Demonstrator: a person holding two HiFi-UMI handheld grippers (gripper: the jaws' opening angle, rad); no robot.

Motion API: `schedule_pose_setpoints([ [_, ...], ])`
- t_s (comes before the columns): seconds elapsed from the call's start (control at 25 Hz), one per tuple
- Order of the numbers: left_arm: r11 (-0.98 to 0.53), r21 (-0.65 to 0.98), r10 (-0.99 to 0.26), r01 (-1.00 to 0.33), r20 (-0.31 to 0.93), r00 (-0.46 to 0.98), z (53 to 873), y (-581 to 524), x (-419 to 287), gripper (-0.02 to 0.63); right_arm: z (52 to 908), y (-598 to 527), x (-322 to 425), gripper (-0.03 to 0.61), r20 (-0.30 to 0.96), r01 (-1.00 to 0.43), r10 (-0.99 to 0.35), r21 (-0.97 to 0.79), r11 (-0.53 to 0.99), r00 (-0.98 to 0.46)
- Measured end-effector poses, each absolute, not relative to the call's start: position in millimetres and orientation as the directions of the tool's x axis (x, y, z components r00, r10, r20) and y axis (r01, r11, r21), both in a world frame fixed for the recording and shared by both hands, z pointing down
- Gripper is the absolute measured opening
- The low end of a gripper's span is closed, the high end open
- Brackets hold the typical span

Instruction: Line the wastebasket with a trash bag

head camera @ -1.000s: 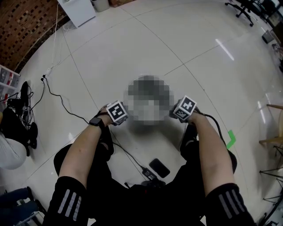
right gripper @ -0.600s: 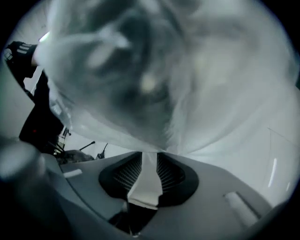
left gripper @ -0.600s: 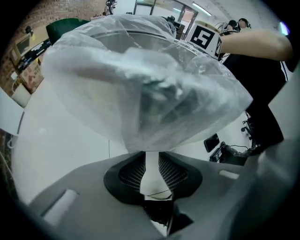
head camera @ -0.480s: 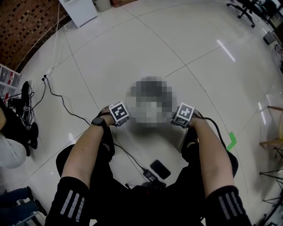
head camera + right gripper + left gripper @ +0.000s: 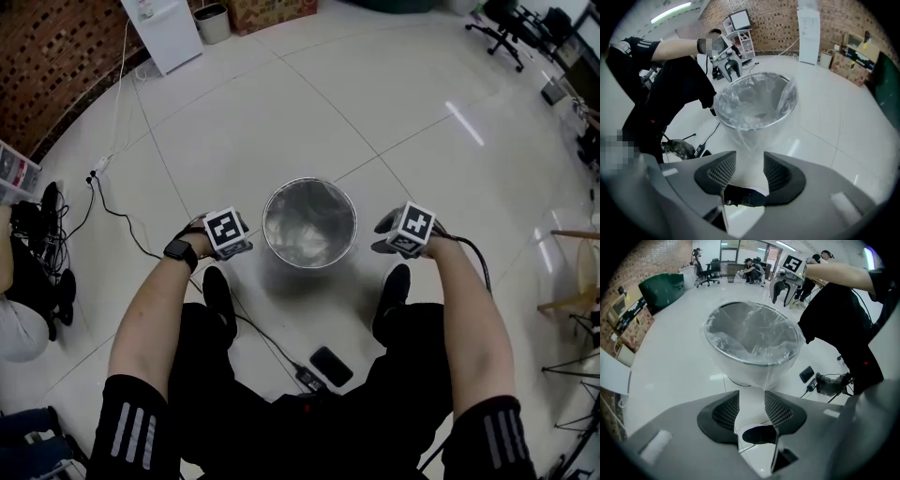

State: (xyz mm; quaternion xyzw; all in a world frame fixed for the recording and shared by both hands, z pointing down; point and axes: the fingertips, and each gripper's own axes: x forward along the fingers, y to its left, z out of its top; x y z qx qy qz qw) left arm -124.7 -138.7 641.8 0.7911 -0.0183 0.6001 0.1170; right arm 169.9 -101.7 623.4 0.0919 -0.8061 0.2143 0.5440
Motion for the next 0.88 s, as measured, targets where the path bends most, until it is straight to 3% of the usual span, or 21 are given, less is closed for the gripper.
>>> schedule_pose_setpoints([
  [0.16,-0.980,0.152,0.111,-0.124,0.950,0.290,632,-144,-124,0.187,613,-122,164,0.222,0.899,-0.413,0.012,-0.213,0.885,-0.438],
  [0.32,-0.981,0.170,0.137,-0.094,0.948,0.287,647,-142,-115,0.236,640,-122,158,0.245,0.913,-0.403,0.045,-0.223,0.888,-0.406],
  [0.48,-0.989,0.123,0.105,-0.080,0.974,0.201,668,-155,-123,0.238,664,-134,146,0.247,0.924,-0.378,0.064,-0.216,0.900,-0.376],
  [0.64,-0.992,0.074,0.051,-0.098,0.975,0.215,676,-175,-113,0.238,671,-145,141,0.249,0.935,-0.348,0.057,-0.187,0.919,-0.351],
  [0.88,-0.994,0.046,0.022,-0.097,0.970,0.243,684,-185,-92,0.238,687,-163,150,0.249,0.940,-0.444,0.022,-0.182,0.878,-0.342],
])
